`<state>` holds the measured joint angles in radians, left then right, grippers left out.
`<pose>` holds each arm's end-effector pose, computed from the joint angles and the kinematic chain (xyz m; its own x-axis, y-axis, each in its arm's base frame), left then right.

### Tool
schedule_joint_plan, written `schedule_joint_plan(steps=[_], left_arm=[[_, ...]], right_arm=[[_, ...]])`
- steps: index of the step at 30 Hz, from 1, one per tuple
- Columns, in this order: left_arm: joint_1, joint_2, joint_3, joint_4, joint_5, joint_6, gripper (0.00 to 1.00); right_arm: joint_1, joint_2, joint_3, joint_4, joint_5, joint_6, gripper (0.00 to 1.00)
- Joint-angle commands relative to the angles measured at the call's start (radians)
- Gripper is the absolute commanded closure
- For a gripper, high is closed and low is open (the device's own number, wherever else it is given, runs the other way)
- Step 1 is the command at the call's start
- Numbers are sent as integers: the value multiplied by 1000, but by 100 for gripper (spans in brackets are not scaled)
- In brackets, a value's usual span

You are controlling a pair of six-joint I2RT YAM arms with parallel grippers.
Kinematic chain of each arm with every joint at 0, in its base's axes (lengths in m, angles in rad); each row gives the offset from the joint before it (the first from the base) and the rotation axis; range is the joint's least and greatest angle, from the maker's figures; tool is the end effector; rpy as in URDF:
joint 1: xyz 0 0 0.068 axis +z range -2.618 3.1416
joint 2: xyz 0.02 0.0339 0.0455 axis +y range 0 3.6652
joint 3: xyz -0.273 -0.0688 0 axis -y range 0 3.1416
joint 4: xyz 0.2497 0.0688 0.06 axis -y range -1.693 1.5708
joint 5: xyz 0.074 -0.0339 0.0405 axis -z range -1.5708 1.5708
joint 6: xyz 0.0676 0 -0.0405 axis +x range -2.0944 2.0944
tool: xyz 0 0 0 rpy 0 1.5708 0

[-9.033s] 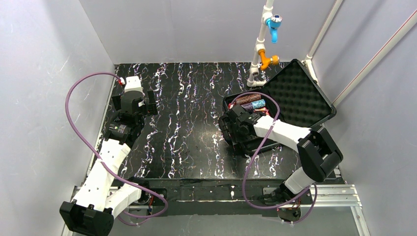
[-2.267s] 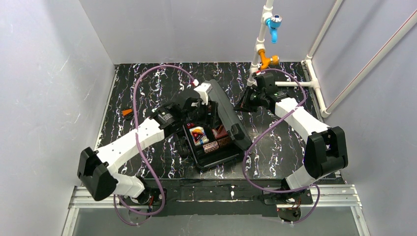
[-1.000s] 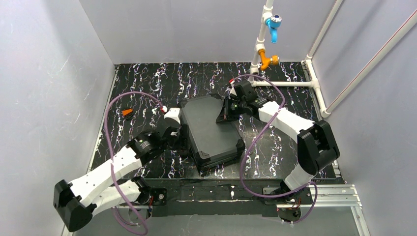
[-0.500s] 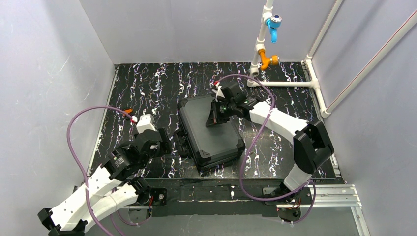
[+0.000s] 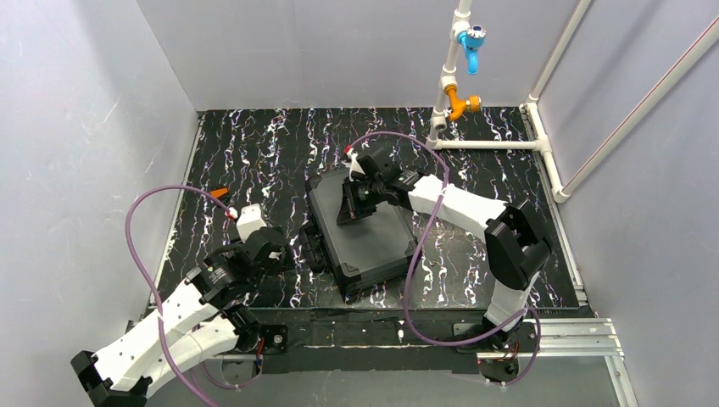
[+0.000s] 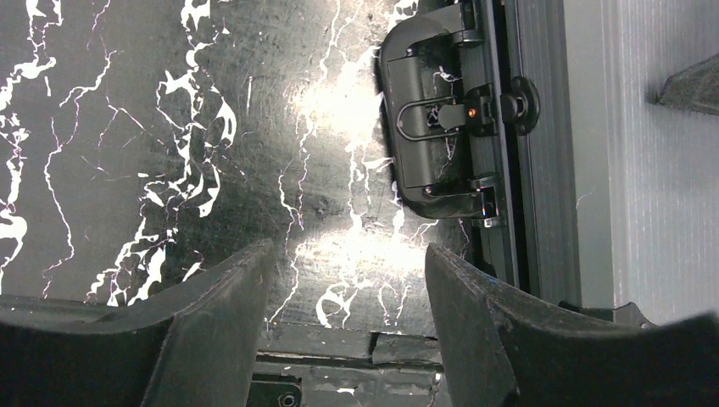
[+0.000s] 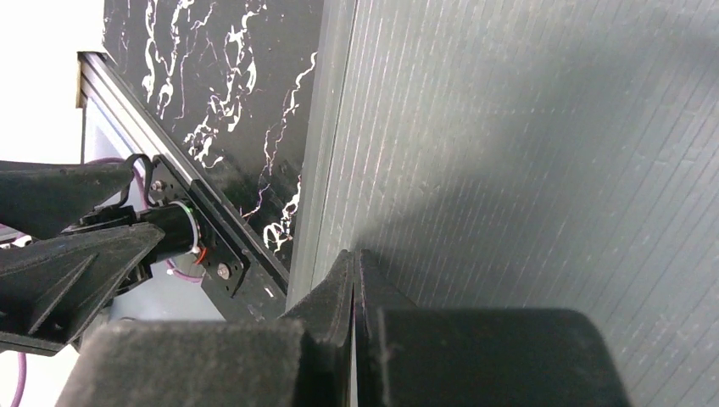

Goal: Pack up texas hold em set

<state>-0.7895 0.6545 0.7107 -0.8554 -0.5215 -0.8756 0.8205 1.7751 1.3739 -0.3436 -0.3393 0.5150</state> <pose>0.1238 -0.0770 0.2586 -0.6082 -0.3323 -0.7209 -0.1500 0.9399 -0.3067 0.2767 0.3299 0.2452 -0.8242 -0.2030 -0.5287 -0.5179 0.6480 0.5585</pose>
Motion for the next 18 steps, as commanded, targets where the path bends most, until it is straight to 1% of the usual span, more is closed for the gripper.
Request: schedule_joint_plan(steps=[1, 11, 15, 18], left_arm=[[-3, 29, -11, -24, -49, -27, 35], [12, 105, -30, 13, -26, -17, 34], [52, 157, -43, 55, 35, 5, 35], [116, 185, -68, 112, 112, 33, 37]], right_arm=[[11, 54, -7, -24, 31, -42, 96], [12, 81, -184, 4, 82, -82, 98], [12, 80, -245, 22, 96, -87, 98], [12, 84, -277, 34, 100, -88, 98]])
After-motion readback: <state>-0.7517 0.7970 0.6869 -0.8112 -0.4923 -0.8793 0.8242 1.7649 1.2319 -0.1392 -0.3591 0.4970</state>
